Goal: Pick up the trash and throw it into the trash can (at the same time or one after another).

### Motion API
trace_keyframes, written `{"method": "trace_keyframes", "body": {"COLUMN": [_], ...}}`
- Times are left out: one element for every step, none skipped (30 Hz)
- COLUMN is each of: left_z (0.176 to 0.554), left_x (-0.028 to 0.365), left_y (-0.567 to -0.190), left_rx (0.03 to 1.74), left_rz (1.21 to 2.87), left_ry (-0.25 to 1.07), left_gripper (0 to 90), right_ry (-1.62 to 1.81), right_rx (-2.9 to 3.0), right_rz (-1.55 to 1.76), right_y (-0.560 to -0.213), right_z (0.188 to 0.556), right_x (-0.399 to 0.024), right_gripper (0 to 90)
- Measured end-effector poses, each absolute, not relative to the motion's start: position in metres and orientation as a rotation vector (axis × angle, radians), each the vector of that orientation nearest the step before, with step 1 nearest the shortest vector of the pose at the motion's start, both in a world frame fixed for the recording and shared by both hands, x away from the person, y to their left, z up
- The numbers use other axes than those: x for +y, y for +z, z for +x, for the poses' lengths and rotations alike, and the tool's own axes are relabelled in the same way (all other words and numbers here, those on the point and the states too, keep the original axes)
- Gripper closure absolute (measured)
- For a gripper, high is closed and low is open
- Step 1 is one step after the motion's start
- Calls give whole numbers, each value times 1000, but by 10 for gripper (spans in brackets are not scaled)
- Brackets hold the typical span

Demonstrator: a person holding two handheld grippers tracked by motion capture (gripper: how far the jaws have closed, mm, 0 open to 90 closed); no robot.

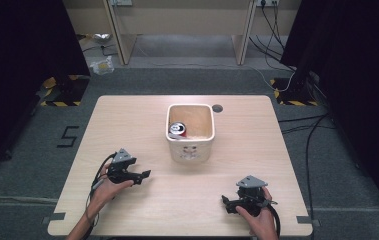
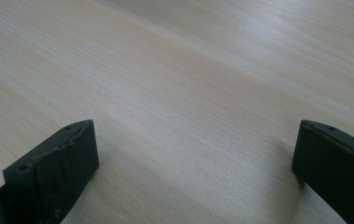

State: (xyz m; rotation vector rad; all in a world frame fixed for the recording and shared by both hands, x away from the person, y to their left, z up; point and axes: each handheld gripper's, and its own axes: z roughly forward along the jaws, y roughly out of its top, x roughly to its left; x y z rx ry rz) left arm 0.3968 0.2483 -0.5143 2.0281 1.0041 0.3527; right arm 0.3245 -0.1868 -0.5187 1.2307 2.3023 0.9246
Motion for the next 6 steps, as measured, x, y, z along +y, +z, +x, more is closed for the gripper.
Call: {"method": "trace_keyframes", "body": {"left_z": [396, 395, 395, 395, 395, 395], "left_x": [248, 248, 248, 248, 248, 248], "left_y": [-515, -516, -516, -516, -517, -517], "left_rx": [1004, 1004, 1006, 1009, 1009, 1010], "left_rz": [2032, 2037, 2043, 2045, 2045, 2045], "left_ry": [349, 349, 350, 351, 354, 356], "left_gripper": [163, 163, 163, 163, 163, 163], "right_ry": [924, 924, 925, 925, 925, 925], "right_rx": [2304, 2304, 2302, 2302, 2302, 2302], "right_rz": [1231, 1231, 1231, 1231, 1231, 1231], "right_y": [-519, -519, -519, -519, -519, -519], "right_z": [325, 325, 325, 325, 325, 325], "right_x": [-187, -187, -187, -187, -187, -187], "right_gripper": [7, 7, 7, 7, 7, 7]}}
